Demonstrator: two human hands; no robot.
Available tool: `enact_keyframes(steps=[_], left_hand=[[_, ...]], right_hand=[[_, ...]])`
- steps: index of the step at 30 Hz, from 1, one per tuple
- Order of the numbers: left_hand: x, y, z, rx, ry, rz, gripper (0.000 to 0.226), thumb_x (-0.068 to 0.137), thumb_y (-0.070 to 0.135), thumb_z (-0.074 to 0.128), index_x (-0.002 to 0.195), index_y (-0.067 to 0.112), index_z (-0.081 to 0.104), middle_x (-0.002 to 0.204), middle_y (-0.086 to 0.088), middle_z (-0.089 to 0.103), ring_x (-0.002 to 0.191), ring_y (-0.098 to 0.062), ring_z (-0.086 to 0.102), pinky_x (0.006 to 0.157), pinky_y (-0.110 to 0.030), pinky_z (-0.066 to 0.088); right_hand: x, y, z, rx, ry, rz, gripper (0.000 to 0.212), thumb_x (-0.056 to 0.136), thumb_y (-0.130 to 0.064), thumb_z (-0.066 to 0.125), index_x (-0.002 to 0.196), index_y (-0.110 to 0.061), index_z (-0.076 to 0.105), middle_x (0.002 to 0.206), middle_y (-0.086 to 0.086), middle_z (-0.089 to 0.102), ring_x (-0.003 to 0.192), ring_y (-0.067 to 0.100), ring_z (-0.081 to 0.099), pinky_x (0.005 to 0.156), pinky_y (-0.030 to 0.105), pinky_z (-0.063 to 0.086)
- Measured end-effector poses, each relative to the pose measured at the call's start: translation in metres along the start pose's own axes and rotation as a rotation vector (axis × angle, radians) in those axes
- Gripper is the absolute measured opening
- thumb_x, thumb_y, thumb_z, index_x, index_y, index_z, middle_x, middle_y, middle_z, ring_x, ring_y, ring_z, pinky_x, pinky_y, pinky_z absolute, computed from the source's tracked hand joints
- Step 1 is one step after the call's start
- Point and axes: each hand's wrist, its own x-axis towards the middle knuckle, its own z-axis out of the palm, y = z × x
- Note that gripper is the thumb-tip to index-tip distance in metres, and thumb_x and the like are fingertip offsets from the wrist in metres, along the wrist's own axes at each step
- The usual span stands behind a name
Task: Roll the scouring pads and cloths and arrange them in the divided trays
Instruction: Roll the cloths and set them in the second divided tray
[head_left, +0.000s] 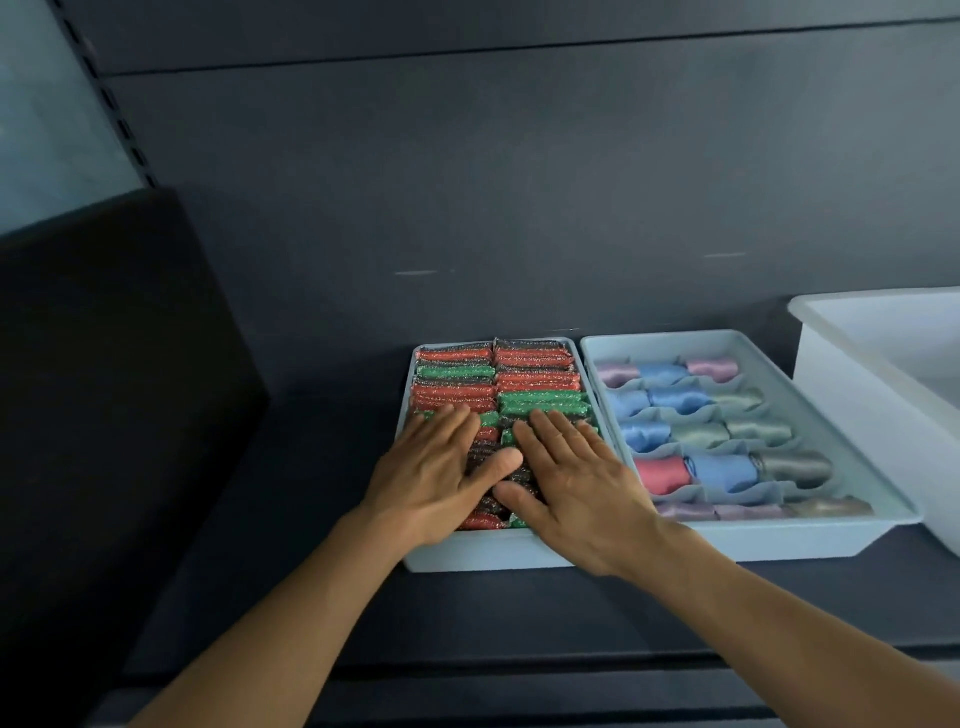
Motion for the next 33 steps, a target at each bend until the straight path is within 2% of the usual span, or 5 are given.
enact_keyframes(steps=[10, 20, 26, 30, 33], left_hand=[[0.050, -0.019, -0.017, -0.134, 0.375, -0.102, 0.020, 0.098, 0.014, 0.055, 0.111, 0.017, 0.070, 0.116, 0.000, 0.070, 0.105, -0.018, 0.066, 0.089, -0.037, 0.055], [0.068, -0.017, -0.020, 0.327, 0.158, -0.033, 0.020, 0.100, 0.015, 0.048, 0.112, 0.018, 0.064, 0.119, 0.002, 0.059, 0.116, -0.019, 0.045, 0.098, -0.038, 0.035], [0.005, 0.033, -0.023, -0.041, 0.214, 0.100, 0.056, 0.102, 0.048, 0.025, 0.153, 0.025, 0.021, 0.162, 0.008, 0.015, 0.150, -0.012, 0.009, 0.121, -0.034, 0.006], [-0.028, 0.080, 0.016, 0.004, 0.036, 0.154, 0.064, 0.093, 0.064, 0.005, 0.153, 0.041, 0.001, 0.161, 0.020, -0.011, 0.148, -0.004, -0.016, 0.121, -0.039, -0.010], [-0.024, 0.082, 0.026, 0.101, 0.090, 0.176, 0.064, 0.091, 0.067, 0.002, 0.152, 0.046, 0.008, 0.161, 0.024, -0.005, 0.149, -0.006, -0.012, 0.121, -0.042, -0.010]], right_hand=[[0.000, 0.002, -0.006, 0.001, -0.038, -0.014, 0.097, 0.071, -0.069, -0.013, 0.153, -0.018, -0.007, 0.161, 0.005, -0.013, 0.147, 0.019, -0.017, 0.116, 0.035, -0.014], [0.004, 0.004, 0.000, -0.018, 0.005, -0.018, 0.091, 0.078, -0.069, -0.007, 0.154, -0.018, -0.004, 0.162, 0.005, -0.010, 0.148, 0.019, -0.014, 0.119, 0.036, -0.011], [-0.025, 0.028, -0.014, 0.256, 0.186, -0.046, 0.078, 0.091, -0.068, 0.016, 0.154, -0.026, -0.004, 0.159, -0.012, -0.014, 0.146, 0.007, -0.018, 0.120, 0.031, -0.009], [-0.050, 0.059, -0.009, 0.158, 0.247, 0.300, 0.077, 0.089, -0.071, 0.004, 0.128, -0.022, 0.048, 0.131, 0.002, 0.058, 0.124, 0.025, 0.051, 0.091, 0.033, 0.037], [-0.059, 0.058, 0.000, -0.027, 0.253, 0.209, 0.082, 0.086, -0.069, -0.009, 0.090, -0.026, 0.060, 0.091, -0.005, 0.068, 0.088, 0.020, 0.065, 0.064, 0.029, 0.037]])
